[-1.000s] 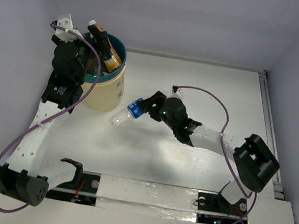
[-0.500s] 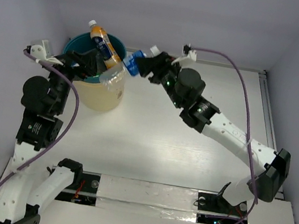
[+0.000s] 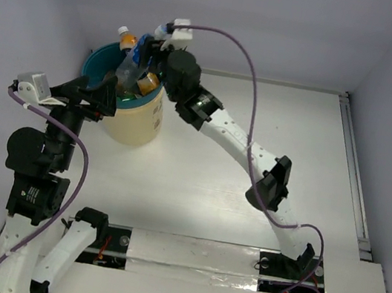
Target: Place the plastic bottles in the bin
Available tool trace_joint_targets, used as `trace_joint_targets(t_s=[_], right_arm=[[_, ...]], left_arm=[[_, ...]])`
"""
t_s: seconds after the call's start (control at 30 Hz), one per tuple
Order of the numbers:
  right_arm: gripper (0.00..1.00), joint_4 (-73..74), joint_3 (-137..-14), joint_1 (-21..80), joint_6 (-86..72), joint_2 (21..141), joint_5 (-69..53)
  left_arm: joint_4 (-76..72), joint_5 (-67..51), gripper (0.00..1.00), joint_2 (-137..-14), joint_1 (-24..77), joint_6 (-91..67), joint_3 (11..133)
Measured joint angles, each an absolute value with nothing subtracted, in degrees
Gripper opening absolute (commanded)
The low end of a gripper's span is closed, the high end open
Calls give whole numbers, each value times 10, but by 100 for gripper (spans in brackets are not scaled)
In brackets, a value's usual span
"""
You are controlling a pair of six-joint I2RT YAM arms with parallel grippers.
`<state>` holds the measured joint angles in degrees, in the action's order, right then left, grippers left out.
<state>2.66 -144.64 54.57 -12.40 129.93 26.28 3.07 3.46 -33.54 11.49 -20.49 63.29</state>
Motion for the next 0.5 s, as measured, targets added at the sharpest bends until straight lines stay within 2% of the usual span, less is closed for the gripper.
trace_joint_targets(t_s=[0.07,0.4,0.5], right_arm=[[58,31,-1448,558,-83,1329,264],[94,15,-1374,615,3,1342,257],[100,13,-1350,616,-3,1329,252]], left_arm=[[30,35,79,-334,115,-205,628],[30,35,79,-330,115,-205,615],[33,35,79,-330,115,-205,615]])
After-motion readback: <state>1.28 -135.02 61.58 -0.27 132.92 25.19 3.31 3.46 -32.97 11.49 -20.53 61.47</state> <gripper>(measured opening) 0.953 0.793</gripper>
